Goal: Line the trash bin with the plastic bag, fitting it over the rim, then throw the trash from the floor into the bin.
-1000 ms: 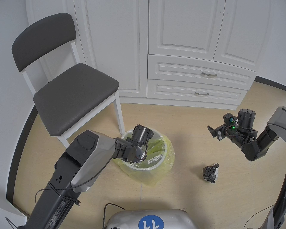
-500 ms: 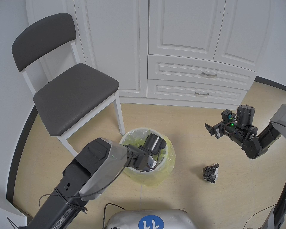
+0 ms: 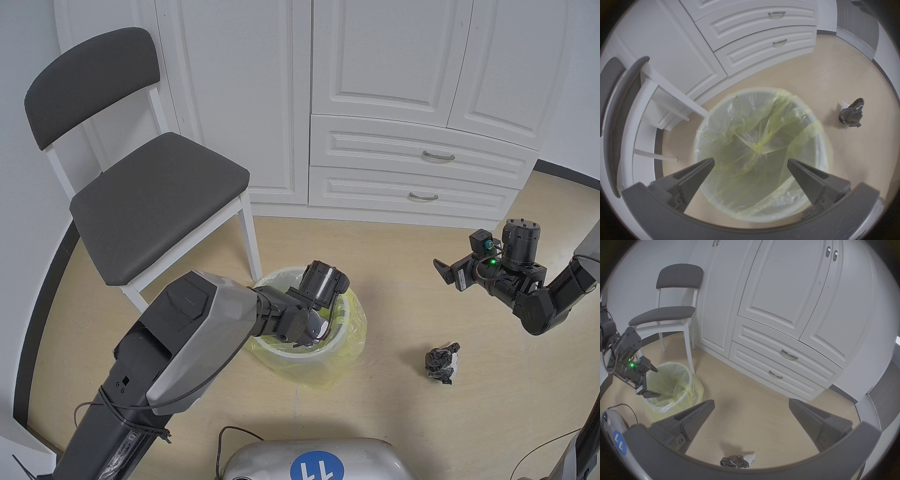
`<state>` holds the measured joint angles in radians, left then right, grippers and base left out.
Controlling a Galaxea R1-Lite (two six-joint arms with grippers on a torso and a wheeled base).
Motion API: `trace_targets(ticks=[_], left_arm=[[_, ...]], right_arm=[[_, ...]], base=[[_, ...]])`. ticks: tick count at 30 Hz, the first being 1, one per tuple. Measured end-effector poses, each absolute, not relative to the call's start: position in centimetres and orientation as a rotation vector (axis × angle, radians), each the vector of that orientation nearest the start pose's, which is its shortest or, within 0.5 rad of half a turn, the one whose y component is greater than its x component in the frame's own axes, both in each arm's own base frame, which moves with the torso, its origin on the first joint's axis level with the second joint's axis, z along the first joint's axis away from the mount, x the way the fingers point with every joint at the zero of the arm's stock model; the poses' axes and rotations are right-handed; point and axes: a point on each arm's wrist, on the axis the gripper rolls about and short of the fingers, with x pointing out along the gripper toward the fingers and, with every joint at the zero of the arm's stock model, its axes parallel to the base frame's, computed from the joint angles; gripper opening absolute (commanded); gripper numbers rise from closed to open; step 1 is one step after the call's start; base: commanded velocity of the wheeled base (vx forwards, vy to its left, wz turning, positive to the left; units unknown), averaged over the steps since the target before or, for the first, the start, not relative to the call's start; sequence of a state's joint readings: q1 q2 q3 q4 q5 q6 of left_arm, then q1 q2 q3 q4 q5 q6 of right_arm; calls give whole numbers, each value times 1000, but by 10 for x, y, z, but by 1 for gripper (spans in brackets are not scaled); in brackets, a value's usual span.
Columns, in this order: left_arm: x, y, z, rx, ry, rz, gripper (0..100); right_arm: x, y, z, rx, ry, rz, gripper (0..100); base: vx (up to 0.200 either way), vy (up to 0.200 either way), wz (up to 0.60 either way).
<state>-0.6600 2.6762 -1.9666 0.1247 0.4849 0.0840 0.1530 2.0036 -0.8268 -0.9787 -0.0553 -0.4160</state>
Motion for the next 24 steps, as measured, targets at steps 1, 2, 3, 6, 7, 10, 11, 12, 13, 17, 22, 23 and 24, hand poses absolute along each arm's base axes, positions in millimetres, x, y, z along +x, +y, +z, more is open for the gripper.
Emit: trace_targets(ticks=[1, 2, 3, 6, 7, 10, 11, 12, 13, 17, 22, 23, 24], left_arm=[[414, -308, 8, 530, 693, -195, 100], [414, -307, 11, 526, 690, -192, 100], [414, -305, 15, 520, 687, -188, 100], [412, -298, 26, 492, 686, -171, 100], [410, -298, 29, 485, 684, -171, 100], [401, -299, 44, 459, 677, -175, 100], [398, -297, 48, 452, 675, -174, 100], [394, -296, 55, 443, 672, -174, 100], [389, -296, 62, 432, 666, -177, 100], [365, -292, 94, 373, 636, -197, 100], [325, -273, 135, 285, 603, -257, 100], [317, -269, 144, 267, 591, -271, 100], [309, -262, 150, 252, 583, -282, 100]], right_arm=[[359, 54, 120, -427, 176, 133, 100], [358, 54, 120, -415, 179, 127, 100], [358, 53, 120, -402, 182, 122, 100], [356, 53, 118, -364, 199, 118, 100], [354, 53, 117, -350, 209, 120, 100], [349, 52, 112, -283, 282, 137, 100], [347, 52, 110, -255, 315, 146, 100], [345, 52, 108, -215, 353, 153, 100], [342, 52, 107, -178, 385, 158, 100], [335, 52, 108, -83, 457, 166, 100], [326, 50, 110, -22, 499, 159, 100], [324, 49, 111, -12, 504, 156, 100], [322, 49, 111, -4, 511, 154, 100]], base=[[0, 0, 0], [0, 0, 0], [0, 0, 0], [0, 0, 0], [0, 0, 0], [0, 0, 0], [0, 0, 0], [0, 0, 0], [0, 0, 0], [0, 0, 0], [0, 0, 0], [0, 0, 0], [0, 0, 0]])
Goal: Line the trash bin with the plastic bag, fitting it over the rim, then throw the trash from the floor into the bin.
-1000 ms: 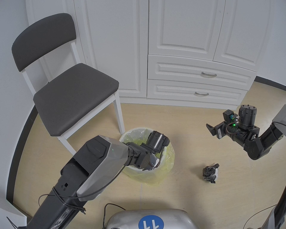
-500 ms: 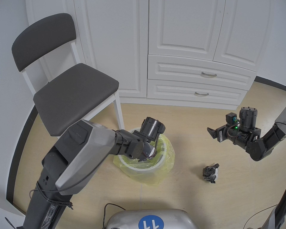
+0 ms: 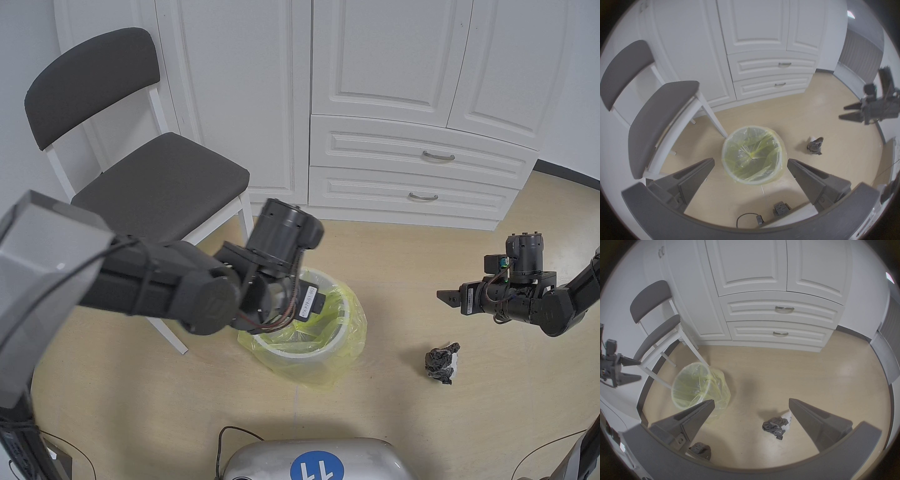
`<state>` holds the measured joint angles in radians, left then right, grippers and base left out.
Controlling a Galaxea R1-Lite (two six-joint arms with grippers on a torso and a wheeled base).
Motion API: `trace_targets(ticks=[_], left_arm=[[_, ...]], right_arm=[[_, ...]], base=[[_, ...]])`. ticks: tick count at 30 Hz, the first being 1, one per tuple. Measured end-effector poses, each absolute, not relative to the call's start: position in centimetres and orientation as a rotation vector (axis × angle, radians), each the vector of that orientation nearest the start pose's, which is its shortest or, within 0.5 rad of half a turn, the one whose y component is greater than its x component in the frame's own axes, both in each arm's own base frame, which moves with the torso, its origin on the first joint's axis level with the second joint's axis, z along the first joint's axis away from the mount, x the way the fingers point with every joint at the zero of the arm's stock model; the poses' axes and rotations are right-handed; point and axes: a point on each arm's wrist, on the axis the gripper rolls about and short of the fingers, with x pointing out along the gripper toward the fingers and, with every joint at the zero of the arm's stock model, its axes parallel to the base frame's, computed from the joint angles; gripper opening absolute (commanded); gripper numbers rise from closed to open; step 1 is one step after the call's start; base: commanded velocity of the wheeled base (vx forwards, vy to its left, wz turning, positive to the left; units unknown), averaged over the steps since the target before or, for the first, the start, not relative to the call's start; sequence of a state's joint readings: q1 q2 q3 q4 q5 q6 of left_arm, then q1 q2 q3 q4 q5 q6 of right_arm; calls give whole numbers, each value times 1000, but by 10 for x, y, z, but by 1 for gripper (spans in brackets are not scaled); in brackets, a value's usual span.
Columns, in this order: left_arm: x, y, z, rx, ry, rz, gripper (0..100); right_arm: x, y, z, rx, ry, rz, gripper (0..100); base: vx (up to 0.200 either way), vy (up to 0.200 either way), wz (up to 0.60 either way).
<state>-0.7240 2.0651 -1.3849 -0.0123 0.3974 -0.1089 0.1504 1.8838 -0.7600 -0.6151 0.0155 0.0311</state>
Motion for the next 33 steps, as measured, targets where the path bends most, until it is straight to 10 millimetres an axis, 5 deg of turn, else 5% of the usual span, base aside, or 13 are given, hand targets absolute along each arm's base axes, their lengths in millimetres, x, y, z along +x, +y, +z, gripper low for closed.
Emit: trace_targets(ticks=[8, 14, 22, 28, 33], left_arm=[[239, -202, 185, 135, 474, -349, 100], [198, -150, 197, 47, 375, -344, 100], [174, -109, 222, -35, 216, -298, 100], [157, -89, 228, -39, 147, -276, 100], [137, -74, 235, 25, 71, -246, 100]], right_arm=[[304, 49, 120, 21, 508, 140, 100], [272, 51, 155, -13, 402, 158, 100], [198, 40, 217, -127, 153, 164, 100], [149, 31, 233, -309, 86, 143, 100], [131, 25, 239, -371, 66, 36, 100]], base=[[0, 0, 0], [0, 0, 0], [0, 0, 0], [0, 0, 0], [0, 0, 0]])
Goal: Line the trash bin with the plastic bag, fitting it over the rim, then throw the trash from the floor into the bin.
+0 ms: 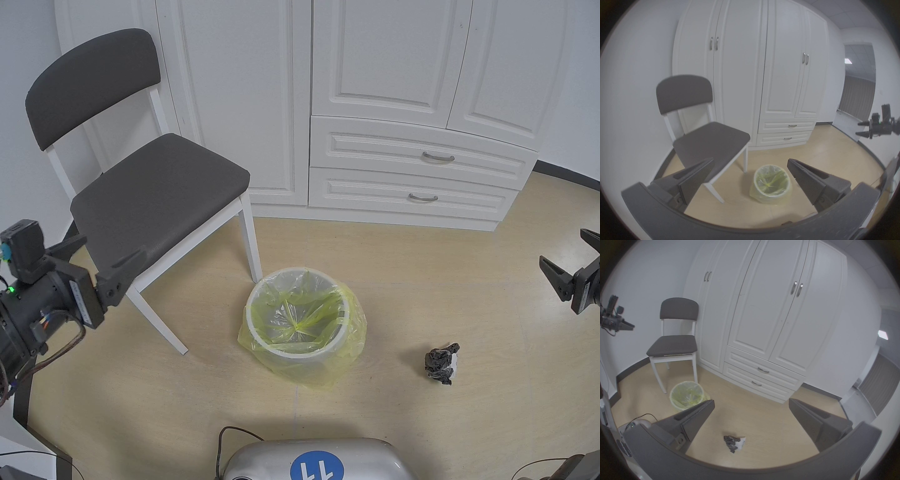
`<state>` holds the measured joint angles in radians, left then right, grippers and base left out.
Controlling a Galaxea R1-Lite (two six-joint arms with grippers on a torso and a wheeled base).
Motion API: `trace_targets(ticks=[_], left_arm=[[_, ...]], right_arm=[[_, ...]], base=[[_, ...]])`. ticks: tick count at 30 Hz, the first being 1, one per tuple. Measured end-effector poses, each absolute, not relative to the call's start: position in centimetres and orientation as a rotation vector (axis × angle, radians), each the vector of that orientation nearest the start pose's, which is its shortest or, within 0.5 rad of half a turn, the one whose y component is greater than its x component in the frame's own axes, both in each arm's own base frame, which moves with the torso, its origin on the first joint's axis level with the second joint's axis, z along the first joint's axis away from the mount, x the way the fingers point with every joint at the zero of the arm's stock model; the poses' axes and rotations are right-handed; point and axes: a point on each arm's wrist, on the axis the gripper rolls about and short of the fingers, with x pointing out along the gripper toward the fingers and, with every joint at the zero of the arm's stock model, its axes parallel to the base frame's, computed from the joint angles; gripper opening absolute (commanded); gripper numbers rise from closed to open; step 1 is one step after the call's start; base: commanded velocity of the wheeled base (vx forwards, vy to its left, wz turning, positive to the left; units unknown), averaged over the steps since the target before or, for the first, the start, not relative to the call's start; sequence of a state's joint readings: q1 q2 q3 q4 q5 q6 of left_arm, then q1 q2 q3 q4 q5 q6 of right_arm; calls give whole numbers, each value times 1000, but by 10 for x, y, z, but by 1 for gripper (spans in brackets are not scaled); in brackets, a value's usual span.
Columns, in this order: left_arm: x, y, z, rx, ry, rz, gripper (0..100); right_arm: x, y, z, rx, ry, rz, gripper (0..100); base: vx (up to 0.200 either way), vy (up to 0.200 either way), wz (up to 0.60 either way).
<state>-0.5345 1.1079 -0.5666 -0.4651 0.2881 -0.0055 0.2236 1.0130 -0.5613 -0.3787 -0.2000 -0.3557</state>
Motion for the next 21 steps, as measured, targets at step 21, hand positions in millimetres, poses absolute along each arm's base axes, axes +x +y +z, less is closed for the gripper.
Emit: trace_targets(ticks=[21], left_arm=[[134, -64, 237, -10, 81, -183, 100]], right_arm=[[169, 39, 238, -197, 494, 76, 100]], base=[[0, 0, 0]])
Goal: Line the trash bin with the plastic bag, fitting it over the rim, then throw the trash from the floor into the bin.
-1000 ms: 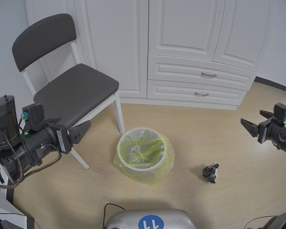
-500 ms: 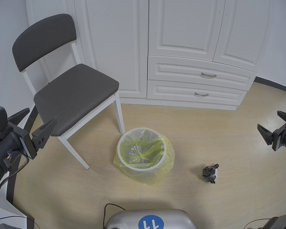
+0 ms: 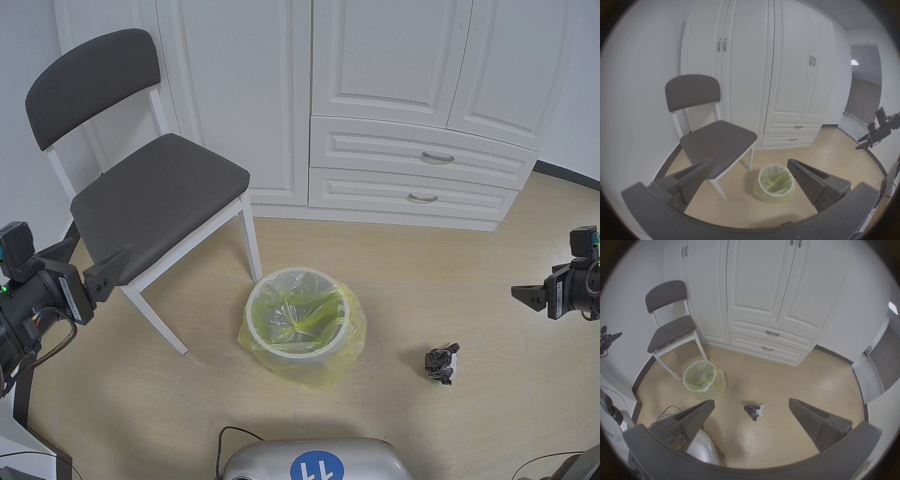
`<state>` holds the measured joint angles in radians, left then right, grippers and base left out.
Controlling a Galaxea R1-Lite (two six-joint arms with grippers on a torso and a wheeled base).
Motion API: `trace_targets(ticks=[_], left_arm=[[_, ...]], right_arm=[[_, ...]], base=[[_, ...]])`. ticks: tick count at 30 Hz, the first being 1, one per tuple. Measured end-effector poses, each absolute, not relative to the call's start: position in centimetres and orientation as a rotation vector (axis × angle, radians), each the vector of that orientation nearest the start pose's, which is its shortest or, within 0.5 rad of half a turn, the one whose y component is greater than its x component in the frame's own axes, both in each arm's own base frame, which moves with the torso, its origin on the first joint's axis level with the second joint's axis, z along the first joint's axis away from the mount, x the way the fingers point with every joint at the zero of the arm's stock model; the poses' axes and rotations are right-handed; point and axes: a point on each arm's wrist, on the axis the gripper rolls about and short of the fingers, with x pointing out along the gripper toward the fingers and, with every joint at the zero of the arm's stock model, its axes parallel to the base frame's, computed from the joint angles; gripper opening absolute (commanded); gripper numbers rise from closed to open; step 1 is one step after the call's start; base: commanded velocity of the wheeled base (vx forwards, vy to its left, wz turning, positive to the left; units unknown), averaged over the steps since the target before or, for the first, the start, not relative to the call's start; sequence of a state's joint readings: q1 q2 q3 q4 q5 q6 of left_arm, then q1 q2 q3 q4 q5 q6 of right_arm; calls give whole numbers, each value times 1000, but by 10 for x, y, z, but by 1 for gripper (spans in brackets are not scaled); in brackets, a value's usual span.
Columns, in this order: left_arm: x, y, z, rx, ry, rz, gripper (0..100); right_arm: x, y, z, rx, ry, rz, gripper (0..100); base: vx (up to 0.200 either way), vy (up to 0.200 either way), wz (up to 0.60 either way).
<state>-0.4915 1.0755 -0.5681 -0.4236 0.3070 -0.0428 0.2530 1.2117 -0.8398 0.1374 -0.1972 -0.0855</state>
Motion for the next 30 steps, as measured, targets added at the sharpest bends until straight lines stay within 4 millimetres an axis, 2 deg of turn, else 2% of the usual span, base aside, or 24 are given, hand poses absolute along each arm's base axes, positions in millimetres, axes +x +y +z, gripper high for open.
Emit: trace_targets(ticks=[9, 17, 24, 30], left_arm=[[149, -70, 229, 33, 290, -163, 100], [157, -74, 232, 4, 359, -156, 100], [168, -77, 227, -1, 389, -147, 100], [172, -77, 225, -3, 400, -144, 100]], right_arm=[[195, 45, 222, -214, 630, 81, 100], [219, 49, 199, -246, 759, 73, 100], [254, 48, 171, -256, 882, 42, 100], [290, 36, 135, -256, 1005, -1, 100]], base=[[0, 0, 0], [0, 0, 0], [0, 0, 0], [0, 0, 0]])
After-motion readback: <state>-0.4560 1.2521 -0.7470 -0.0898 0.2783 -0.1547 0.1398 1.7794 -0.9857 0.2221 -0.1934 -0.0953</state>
